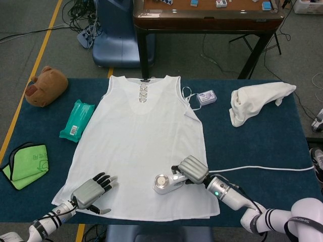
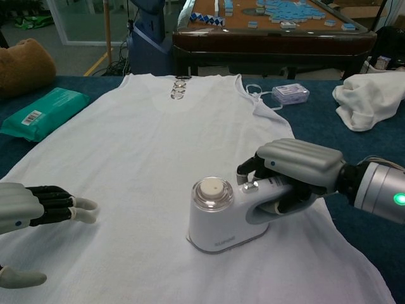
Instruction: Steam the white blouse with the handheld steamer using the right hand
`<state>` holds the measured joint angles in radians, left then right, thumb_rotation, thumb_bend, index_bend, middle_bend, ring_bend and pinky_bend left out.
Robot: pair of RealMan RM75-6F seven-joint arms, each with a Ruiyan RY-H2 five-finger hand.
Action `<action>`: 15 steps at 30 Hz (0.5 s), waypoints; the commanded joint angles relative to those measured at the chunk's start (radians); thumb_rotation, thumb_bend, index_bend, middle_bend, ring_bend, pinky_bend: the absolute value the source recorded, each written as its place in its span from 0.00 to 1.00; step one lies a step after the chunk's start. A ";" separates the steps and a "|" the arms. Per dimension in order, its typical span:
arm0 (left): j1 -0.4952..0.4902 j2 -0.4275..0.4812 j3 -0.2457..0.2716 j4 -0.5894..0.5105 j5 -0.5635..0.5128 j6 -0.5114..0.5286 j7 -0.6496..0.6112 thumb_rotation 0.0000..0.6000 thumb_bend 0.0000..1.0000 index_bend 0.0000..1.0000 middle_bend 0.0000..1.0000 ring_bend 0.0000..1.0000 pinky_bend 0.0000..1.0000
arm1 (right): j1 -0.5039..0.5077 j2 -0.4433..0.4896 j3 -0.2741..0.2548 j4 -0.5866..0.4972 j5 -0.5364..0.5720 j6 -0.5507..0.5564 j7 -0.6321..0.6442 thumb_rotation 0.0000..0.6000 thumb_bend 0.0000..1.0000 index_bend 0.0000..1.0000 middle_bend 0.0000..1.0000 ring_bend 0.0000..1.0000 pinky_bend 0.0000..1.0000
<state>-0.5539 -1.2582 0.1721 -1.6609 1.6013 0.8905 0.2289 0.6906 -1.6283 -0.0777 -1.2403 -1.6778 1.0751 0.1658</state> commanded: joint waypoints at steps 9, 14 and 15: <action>0.000 -0.001 0.002 -0.004 0.003 -0.001 0.006 0.27 0.17 0.02 0.00 0.00 0.00 | -0.047 0.048 -0.054 -0.043 -0.043 0.052 0.011 1.00 0.68 0.91 0.92 0.87 0.80; 0.001 0.001 0.003 -0.010 0.004 0.001 0.012 0.27 0.17 0.02 0.00 0.00 0.00 | -0.075 0.074 -0.066 -0.062 -0.059 0.099 0.024 1.00 0.68 0.91 0.92 0.87 0.80; 0.001 0.002 0.002 -0.011 0.004 0.002 0.014 0.28 0.17 0.02 0.00 0.00 0.00 | -0.082 0.082 -0.066 -0.068 -0.062 0.113 0.027 1.00 0.68 0.91 0.92 0.87 0.80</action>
<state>-0.5530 -1.2568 0.1745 -1.6718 1.6052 0.8925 0.2427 0.6179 -1.5561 -0.1417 -1.3007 -1.7343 1.1750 0.1877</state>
